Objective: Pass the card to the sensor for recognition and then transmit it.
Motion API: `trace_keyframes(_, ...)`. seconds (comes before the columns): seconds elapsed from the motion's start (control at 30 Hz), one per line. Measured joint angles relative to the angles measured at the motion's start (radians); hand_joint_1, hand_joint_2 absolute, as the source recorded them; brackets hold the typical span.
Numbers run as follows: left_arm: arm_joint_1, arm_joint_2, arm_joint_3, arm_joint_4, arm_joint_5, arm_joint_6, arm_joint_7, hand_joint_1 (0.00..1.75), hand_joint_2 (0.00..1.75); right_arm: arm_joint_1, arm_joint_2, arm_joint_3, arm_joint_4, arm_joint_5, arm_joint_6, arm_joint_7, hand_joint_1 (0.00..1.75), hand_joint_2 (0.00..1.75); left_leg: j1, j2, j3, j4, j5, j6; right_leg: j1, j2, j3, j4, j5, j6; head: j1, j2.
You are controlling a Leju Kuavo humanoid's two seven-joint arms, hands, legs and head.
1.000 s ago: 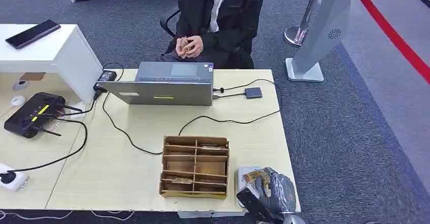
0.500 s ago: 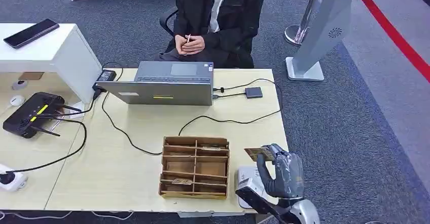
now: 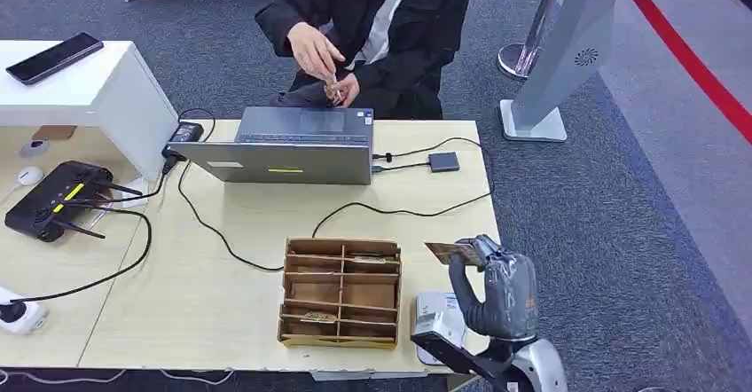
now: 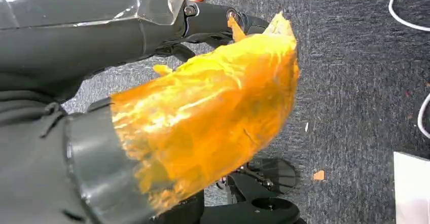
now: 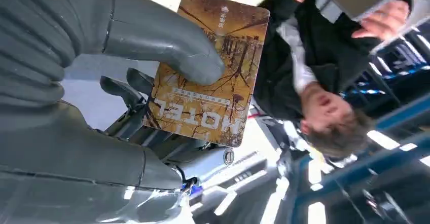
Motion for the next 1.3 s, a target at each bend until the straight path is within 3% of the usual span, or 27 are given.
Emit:
trace_keyframes(0.23,-0.008,0.000,0.000,0.000,-0.048,-0.006,0.018,0.00,0.00,-0.116,0.000,0.060,-0.034,0.067,0.024,-0.016,1.75,1.75,0.000,0.000,0.000,0.000,0.000,0.000,0.000,0.000,0.000,0.000,0.000,0.000,0.000,0.000)
trace_keyframes(0.6,-0.038,0.000,0.000,0.000,-0.147,-0.031,0.075,0.00,0.00,-0.351,0.020,0.140,0.013,0.123,0.112,0.061,1.75,1.75,0.000,0.000,0.000,0.000,0.000,0.000,0.000,0.000,0.000,0.001,0.000,0.000,0.000,0.000)
trace_keyframes(1.2,-0.058,-0.007,0.000,0.000,-0.243,-0.052,0.131,0.00,0.00,-0.519,0.098,0.199,0.211,0.140,0.211,0.123,1.75,1.75,0.000,0.000,0.000,0.000,0.000,0.000,0.000,0.000,0.000,0.001,0.000,0.000,0.000,0.000)
trace_keyframes(1.23,-0.062,-0.008,0.000,0.000,-0.245,-0.052,0.132,0.00,0.00,-0.526,0.103,0.203,0.217,0.143,0.219,0.127,1.38,1.75,0.000,0.000,0.000,0.000,0.000,0.000,0.000,0.000,0.000,0.001,0.000,0.000,0.000,0.000)
trace_keyframes(1.27,-0.064,-0.008,0.000,0.000,-0.246,-0.053,0.133,0.00,0.00,-0.532,0.108,0.208,0.224,0.143,0.224,0.132,0.30,1.75,0.000,0.000,0.000,0.000,0.000,0.000,0.000,-0.001,0.000,0.001,0.000,0.000,0.000,0.000)
trace_keyframes(1.3,-0.066,-0.009,0.000,0.000,-0.248,-0.053,0.135,0.00,0.00,-0.537,0.113,0.212,0.229,0.139,0.229,0.135,0.30,1.75,0.000,0.000,0.000,0.000,0.000,0.000,0.000,-0.001,0.000,0.001,0.000,0.000,0.000,0.000)
